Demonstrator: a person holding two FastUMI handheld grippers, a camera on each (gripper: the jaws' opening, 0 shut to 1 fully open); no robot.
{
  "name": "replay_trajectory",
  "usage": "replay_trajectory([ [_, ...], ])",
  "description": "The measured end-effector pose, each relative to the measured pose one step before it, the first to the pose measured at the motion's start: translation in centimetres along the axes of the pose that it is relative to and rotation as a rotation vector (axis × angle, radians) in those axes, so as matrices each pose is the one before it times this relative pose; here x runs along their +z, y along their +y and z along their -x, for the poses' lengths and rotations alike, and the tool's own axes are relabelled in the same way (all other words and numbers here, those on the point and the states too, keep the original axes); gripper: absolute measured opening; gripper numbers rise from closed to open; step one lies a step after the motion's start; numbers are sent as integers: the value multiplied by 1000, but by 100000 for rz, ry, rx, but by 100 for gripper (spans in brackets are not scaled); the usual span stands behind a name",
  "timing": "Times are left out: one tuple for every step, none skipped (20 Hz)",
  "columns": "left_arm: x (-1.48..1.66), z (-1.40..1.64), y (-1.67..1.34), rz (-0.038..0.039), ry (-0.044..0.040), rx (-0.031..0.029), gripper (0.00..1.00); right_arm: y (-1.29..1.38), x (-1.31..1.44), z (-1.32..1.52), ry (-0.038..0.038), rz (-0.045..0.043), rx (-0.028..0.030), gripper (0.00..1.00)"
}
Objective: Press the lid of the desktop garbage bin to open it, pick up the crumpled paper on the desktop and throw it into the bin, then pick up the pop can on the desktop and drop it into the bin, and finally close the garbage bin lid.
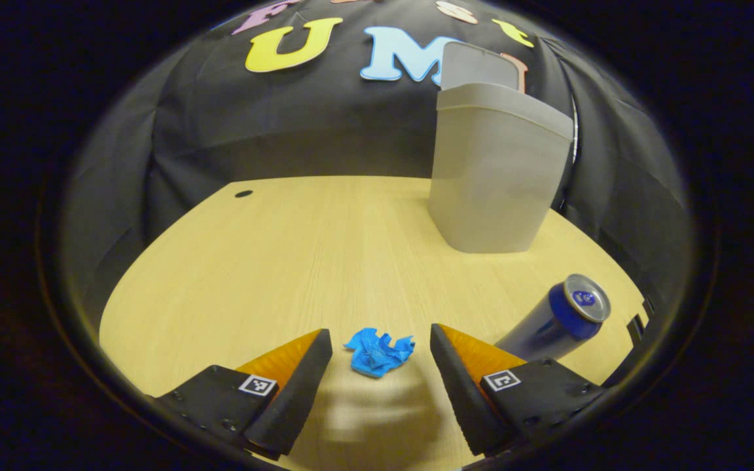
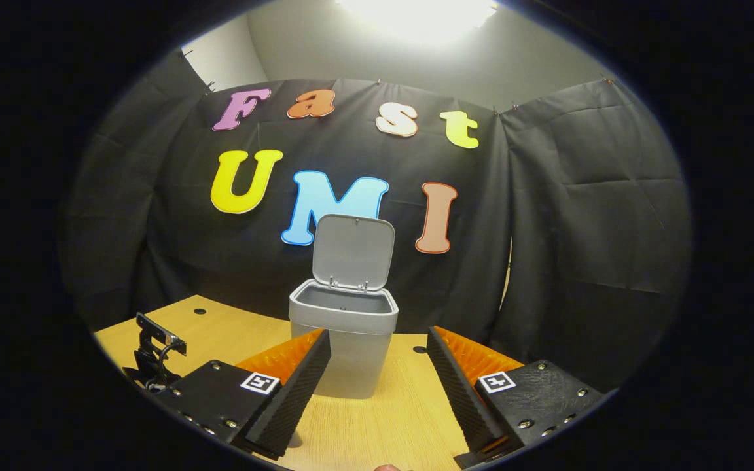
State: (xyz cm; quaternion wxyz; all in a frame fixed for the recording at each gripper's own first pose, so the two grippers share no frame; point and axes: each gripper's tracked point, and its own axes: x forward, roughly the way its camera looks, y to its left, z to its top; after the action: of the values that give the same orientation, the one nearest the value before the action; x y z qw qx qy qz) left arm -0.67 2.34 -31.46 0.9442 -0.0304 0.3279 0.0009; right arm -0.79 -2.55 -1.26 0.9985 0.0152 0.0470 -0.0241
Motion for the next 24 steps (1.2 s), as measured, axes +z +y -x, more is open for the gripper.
replay_trajectory([
  [-397,-218,-50,-486,994,-102,100,-84,-290,-21,923,-515,-184,95],
  [-278,-255,1,-941,639,-38,100,17,-306,66,937,-742,-62,95],
  [-388,-374,127,-938,670,159,100,70,-203,29,684,-722,189,95],
  [-350,-399,119,-561,1062,210,100,-90,-204,-13,575,-337,-297,95],
  [-350,-148,203,164,1752,171,99,-132,-109,-38,1035,5,-515,95],
  [-246,-183,46,973,1500,-415,99,-127,-212,-37,1041,2,-822,95],
  [-73,-45,289,-66,478,618,99,-145,111,11,299,-173,-1023,95],
  [144,-254,202,-1497,-123,-189,96,-125,136,-58,226,-213,-1161,95],
  [-167,-22,252,-1789,668,918,93,27,125,-101,259,-351,-877,95],
  [-74,-92,211,-2439,675,1199,87,200,28,-235,429,-487,-83,95],
  [-164,-158,-126,-2829,104,269,84,298,-49,-125,851,-328,716,95],
  [158,-88,-124,-294,-112,79,81,372,-21,-165,558,-33,944,95],
  [-18,63,-37,715,152,482,80,252,119,-170,419,199,1119,95],
  [-1,-40,110,939,-51,759,80,200,244,-179,-335,207,1305,95],
  [-5,38,219,796,-322,1337,79,147,426,-225,-577,270,1220,95],
  [56,-73,-27,943,-368,573,70,21,361,-121,-1112,43,1041,95],
  [-143,33,-54,-542,171,280,61,-46,386,-199,-1235,-46,949,95],
  [-84,5,5,-1093,-174,14,63,-62,78,-334,-916,-192,825,95],
  [119,-76,-36,192,70,466,51,-67,63,-326,-340,-480,1021,95],
  [134,-20,163,-697,-520,777,43,18,-316,-197,470,-499,1278,95],
  [-100,2,-27,390,138,-134,36,-111,-140,-126,254,-247,1083,95],
  [198,-34,222,-385,-617,873,34,-310,113,8,-394,-79,762,95],
  [-21,52,-9,1325,460,418,25,-387,138,1,-447,177,531,95],
  [103,133,294,1438,183,1276,22,-450,-22,9,-246,452,451,95],
])
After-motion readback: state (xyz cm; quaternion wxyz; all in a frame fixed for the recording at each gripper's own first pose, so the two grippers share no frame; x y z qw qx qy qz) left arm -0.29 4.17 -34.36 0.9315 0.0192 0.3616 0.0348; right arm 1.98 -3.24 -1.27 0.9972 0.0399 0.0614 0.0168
